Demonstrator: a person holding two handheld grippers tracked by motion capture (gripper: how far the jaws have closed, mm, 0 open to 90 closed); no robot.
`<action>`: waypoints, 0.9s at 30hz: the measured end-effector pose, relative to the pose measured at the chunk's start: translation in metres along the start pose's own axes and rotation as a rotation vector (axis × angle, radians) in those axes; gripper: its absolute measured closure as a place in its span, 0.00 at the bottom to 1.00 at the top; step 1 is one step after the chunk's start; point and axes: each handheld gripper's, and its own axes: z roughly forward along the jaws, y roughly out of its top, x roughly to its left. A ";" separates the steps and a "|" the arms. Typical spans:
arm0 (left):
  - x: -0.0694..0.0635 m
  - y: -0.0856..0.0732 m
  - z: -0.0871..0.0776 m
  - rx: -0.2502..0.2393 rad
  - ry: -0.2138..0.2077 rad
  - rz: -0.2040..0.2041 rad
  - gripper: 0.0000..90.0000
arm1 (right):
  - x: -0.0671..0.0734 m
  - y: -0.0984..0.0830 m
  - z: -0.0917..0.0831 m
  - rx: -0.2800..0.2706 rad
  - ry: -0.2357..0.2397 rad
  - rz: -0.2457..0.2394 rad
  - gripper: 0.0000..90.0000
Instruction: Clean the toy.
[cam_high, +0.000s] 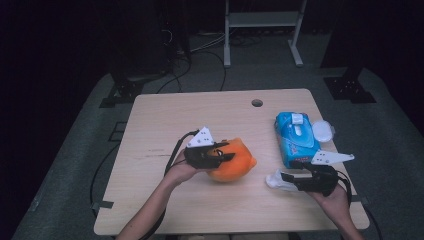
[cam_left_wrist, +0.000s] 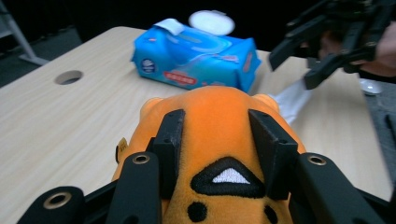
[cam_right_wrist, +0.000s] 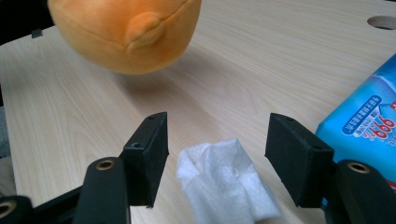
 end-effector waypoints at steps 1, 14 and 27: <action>0.004 0.000 0.000 0.000 0.009 -0.002 0.65 | -0.001 0.000 0.000 -0.002 0.001 0.000 0.42; 0.037 -0.010 0.012 0.026 0.075 -0.042 0.65 | -0.003 0.000 0.003 0.004 -0.002 0.000 0.41; 0.045 -0.029 0.029 0.062 0.075 -0.069 0.58 | -0.004 0.001 0.002 0.005 -0.011 -0.005 0.39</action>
